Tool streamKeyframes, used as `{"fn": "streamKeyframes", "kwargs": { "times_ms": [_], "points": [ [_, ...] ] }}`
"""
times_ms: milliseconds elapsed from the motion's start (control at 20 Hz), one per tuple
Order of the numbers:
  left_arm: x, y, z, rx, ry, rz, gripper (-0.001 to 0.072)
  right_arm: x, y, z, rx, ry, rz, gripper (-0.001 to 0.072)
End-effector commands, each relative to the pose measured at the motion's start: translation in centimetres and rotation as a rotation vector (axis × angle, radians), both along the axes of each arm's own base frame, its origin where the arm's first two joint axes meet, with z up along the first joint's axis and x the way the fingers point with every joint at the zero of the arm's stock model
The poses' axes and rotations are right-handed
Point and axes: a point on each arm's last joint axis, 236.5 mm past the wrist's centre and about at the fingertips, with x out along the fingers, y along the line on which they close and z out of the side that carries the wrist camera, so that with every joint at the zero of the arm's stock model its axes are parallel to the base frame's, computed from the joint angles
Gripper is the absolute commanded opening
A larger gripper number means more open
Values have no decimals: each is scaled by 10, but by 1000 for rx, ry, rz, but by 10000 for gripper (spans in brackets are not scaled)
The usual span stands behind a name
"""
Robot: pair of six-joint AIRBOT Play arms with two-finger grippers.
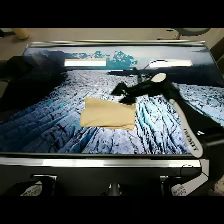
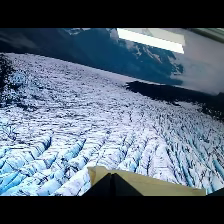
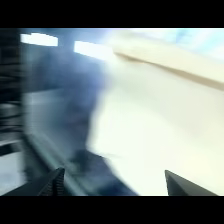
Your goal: Fold the shirts.
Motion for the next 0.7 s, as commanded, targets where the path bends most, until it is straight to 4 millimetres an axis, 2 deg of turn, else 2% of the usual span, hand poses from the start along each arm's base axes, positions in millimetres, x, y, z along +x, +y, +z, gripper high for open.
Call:
{"fn": "streamKeyframes", "kwargs": {
  "times_ms": [0,50,150,300,400,450,500,600,650],
  "points": [
    [-6,4,-13,28,34,-9,28,-48,-167,-63,-531,235,-6,670],
    [-6,4,-17,26,40,-7,28,-60,-169,-74,-521,283,0,670],
    [-6,4,-24,22,52,-4,28,-71,-134,-96,-395,302,1,671],
    [-7,2,-26,10,58,-8,28,-67,-88,-122,-294,305,-37,664],
    [-7,-1,-24,-7,55,-14,29,-54,-58,-121,-202,262,-54,522],
    [-7,-3,-23,-14,54,-16,29,-44,-46,-113,-135,225,-64,281],
    [-7,-3,-23,-21,57,-11,28,-31,-43,-102,-84,193,-90,20],
    [-7,-3,-23,-22,57,-10,28,0,-64,-74,-45,121,-128,23],
    [-7,-3,-23,-22,57,-10,29,20,-87,-55,-29,83,-161,22]
  ]
}}
